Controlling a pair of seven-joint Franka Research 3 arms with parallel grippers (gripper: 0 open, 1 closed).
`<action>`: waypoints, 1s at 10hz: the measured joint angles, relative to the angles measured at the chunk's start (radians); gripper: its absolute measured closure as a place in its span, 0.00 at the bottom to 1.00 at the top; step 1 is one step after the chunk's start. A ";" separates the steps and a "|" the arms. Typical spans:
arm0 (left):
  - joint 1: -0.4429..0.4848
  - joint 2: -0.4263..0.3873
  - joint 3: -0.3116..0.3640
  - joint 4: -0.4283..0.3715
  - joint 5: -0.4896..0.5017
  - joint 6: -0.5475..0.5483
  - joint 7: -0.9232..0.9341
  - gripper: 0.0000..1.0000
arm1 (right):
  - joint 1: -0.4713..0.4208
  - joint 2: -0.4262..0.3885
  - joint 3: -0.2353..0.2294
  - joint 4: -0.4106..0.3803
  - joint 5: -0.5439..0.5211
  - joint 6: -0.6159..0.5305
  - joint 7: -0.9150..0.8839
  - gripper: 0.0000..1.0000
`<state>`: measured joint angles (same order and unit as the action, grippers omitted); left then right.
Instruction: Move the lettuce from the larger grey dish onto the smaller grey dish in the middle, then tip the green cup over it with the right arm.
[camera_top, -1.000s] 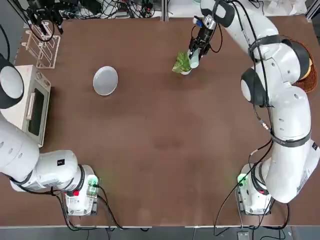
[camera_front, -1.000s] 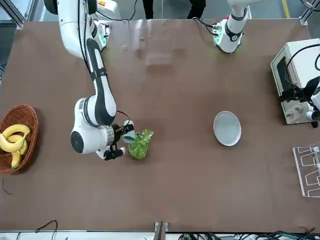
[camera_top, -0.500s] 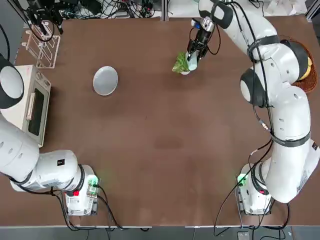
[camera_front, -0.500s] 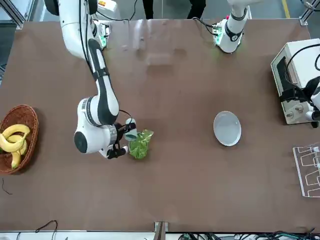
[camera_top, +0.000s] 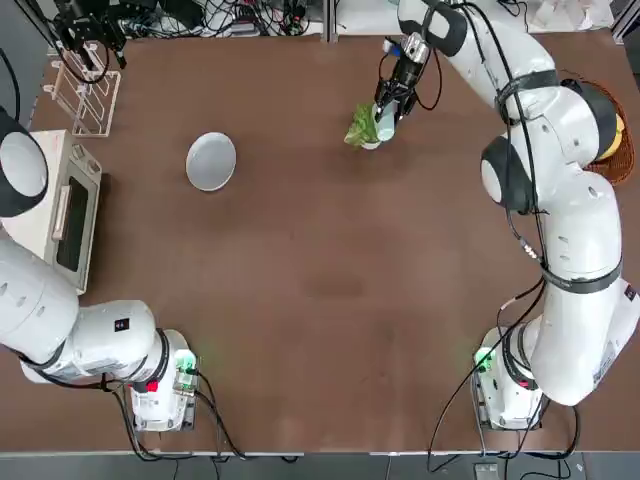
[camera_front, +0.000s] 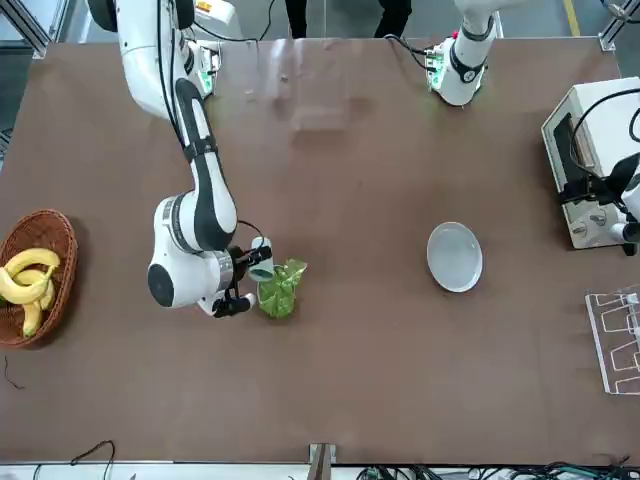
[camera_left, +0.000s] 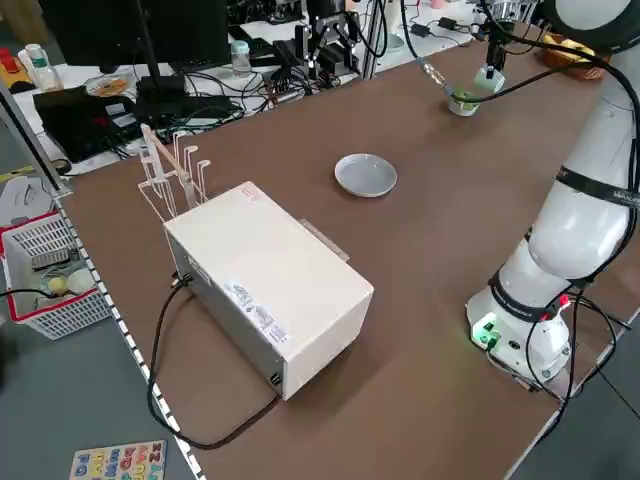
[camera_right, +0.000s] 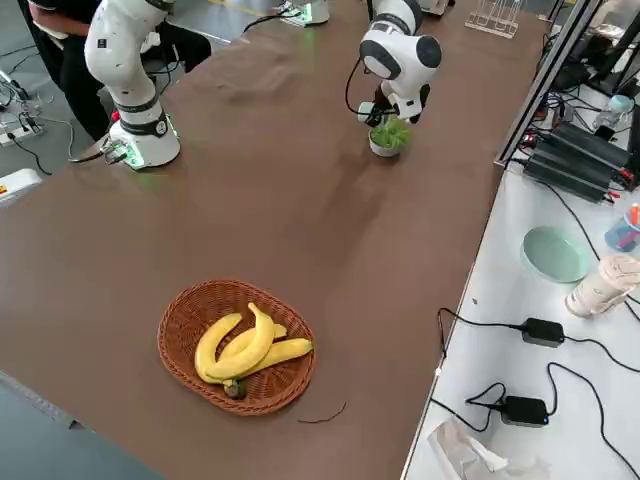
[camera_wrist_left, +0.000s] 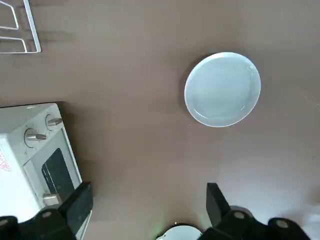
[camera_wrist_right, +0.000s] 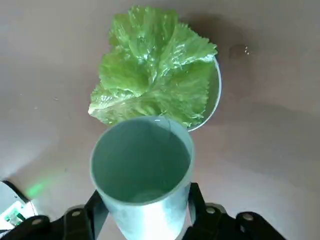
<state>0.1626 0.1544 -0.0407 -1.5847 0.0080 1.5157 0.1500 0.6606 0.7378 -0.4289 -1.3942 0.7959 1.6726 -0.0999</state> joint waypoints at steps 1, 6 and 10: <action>0.000 0.000 0.000 0.000 0.000 0.000 0.000 0.00 | -0.006 0.000 0.012 0.000 0.000 -0.006 0.034 0.32; 0.000 0.000 0.000 0.000 0.000 0.000 0.000 0.00 | -0.029 0.000 0.042 0.006 0.004 -0.037 0.162 0.32; 0.000 0.000 0.000 0.000 0.000 0.000 0.000 0.00 | -0.042 0.000 0.048 0.013 0.014 -0.041 0.210 0.32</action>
<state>0.1627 0.1545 -0.0404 -1.5847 0.0080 1.5157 0.1501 0.6183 0.7381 -0.3813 -1.3809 0.8103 1.6319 0.1100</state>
